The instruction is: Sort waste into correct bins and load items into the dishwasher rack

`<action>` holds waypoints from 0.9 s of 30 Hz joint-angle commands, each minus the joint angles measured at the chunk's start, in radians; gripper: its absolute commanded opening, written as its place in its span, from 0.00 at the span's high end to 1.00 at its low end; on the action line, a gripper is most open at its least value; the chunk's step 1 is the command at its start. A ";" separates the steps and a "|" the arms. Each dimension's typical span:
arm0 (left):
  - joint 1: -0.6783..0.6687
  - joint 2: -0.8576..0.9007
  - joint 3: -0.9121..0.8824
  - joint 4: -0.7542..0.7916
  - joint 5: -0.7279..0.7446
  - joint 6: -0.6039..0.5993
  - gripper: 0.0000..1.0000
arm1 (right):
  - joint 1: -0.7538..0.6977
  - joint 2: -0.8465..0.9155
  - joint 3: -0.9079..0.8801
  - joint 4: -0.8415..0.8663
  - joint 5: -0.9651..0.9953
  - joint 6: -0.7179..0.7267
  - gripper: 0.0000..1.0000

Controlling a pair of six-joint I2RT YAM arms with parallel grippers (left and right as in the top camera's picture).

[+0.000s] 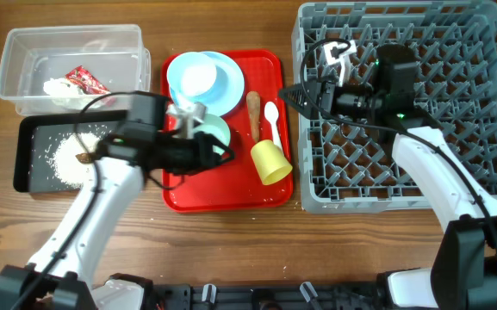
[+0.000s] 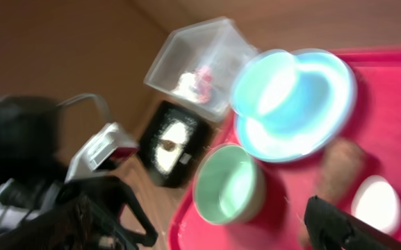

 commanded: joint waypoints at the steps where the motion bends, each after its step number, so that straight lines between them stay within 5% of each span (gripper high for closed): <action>1: -0.208 -0.013 -0.003 0.089 -0.505 0.040 0.47 | 0.014 -0.037 0.010 -0.083 0.205 -0.033 0.00; 5: -0.417 0.035 -0.003 0.146 -0.842 0.182 0.35 | 0.010 -0.196 0.013 -0.210 0.479 -0.061 0.00; 17: -0.531 0.186 -0.003 0.343 -0.866 0.200 0.27 | -0.085 -0.381 0.012 -0.389 0.658 -0.086 0.00; 27: -0.641 0.111 0.013 0.262 -0.998 0.245 0.25 | -0.085 -0.381 0.012 -0.393 0.655 -0.087 0.00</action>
